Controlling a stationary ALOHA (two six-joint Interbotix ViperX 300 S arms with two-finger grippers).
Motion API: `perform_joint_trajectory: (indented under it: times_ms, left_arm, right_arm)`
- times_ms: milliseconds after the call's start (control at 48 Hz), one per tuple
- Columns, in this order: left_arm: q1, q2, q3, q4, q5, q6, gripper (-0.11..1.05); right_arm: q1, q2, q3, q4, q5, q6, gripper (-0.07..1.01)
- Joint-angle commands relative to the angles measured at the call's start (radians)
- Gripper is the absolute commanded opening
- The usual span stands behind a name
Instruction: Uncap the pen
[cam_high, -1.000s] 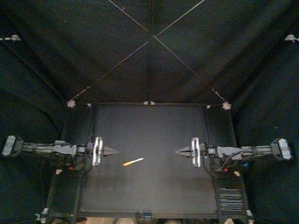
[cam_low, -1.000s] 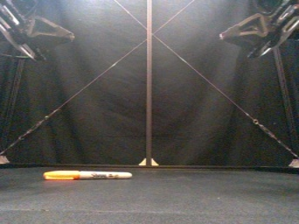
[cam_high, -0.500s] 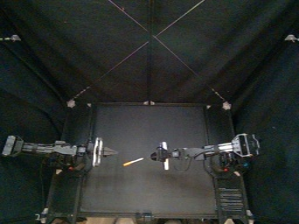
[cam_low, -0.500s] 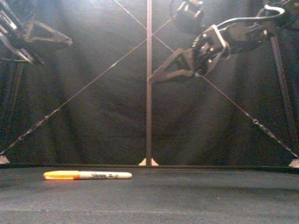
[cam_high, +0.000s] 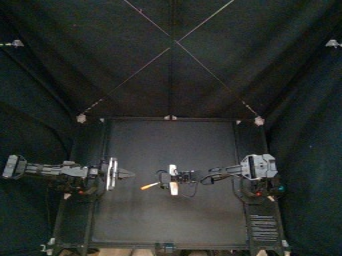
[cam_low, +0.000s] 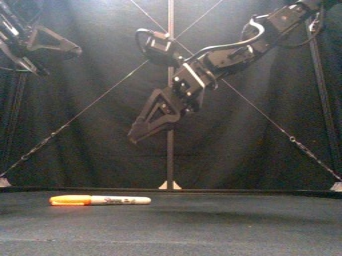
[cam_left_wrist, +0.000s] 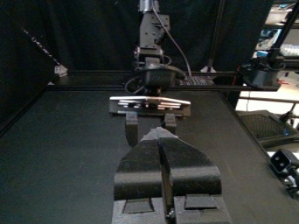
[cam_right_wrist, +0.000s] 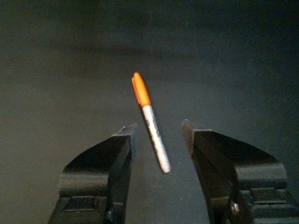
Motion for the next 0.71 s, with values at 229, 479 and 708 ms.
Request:
perform_joint_trajectory:
  times_ms: [229,479,708]
  left_arm:
    - [0.002,0.002,-0.006,0.000,-0.003,0.0015,0.09]
    - [0.003,0.002,0.002,0.000,-0.003,0.0000,0.09]
    - [0.002,0.003,0.005,0.002,-0.003,0.0015,0.10]
  right_arm:
    - [-0.009,0.094,-0.153,0.058,0.209,-0.003,0.82]
    - [-0.025,0.143,-0.199,0.063,0.241,-0.003,0.81]
    - [-0.035,0.167,-0.201,0.077,0.247,-0.002,0.80]
